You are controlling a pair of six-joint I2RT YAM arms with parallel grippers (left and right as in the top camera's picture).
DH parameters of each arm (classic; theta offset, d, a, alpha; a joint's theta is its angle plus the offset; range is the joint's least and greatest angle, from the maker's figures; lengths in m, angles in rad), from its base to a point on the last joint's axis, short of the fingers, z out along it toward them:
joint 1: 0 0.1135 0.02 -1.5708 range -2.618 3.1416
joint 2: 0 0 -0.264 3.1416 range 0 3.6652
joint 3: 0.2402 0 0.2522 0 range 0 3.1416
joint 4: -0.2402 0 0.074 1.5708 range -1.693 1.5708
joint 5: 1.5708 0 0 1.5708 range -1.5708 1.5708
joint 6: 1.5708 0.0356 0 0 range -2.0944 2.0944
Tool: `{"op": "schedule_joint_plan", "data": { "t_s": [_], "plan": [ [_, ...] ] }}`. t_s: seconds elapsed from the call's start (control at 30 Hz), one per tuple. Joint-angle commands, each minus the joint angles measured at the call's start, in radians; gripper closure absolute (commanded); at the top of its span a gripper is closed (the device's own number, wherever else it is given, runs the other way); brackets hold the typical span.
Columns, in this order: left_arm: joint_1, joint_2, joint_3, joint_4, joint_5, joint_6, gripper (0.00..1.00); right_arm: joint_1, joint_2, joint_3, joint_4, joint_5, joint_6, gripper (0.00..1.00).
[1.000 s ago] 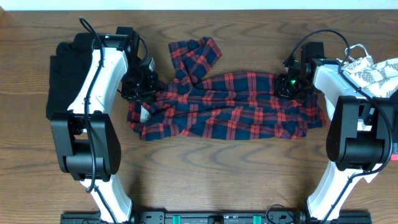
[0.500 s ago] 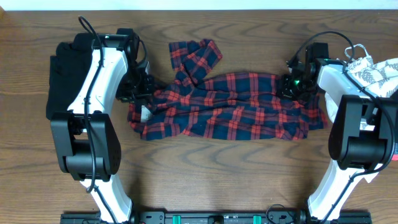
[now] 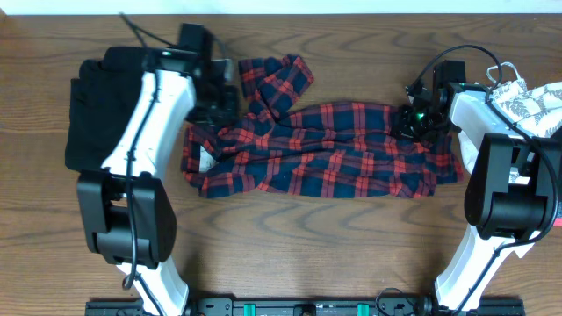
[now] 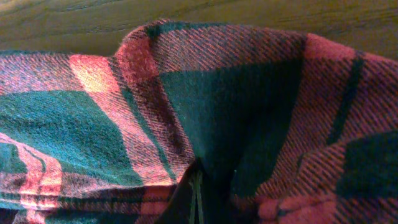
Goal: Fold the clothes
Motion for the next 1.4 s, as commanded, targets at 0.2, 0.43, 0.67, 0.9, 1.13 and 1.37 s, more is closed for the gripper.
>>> {"op": "schedule_joint_plan", "data": {
  "t_s": [0.2,0.43,0.67,0.9,1.13,1.37],
  "plan": [
    [-0.148,-0.006,-0.028,0.014,-0.157,-0.004,0.94,-0.025,0.075,-0.037,-0.026,0.167,0.000,0.99],
    [-0.124,0.018,-0.183,0.157,-0.211,-0.011,0.94,-0.026,0.075,-0.037,-0.046,0.168,-0.020,0.99],
    [-0.063,0.066,-0.306,0.217,-0.228,-0.077,0.94,-0.026,0.075,-0.037,-0.051,0.168,-0.026,0.99],
    [-0.039,0.100,-0.323,0.260,-0.227,-0.077,0.94,-0.026,0.075,-0.037,-0.052,0.168,-0.026,0.99],
    [-0.039,0.069,-0.264,0.175,-0.227,-0.077,0.94,-0.026,0.075,-0.037,-0.052,0.168,-0.026,0.99],
    [-0.038,-0.133,-0.166,0.203,-0.229,-0.074,0.89,-0.026,0.075,-0.037,-0.049,0.168,-0.026,0.92]
  ]
}}
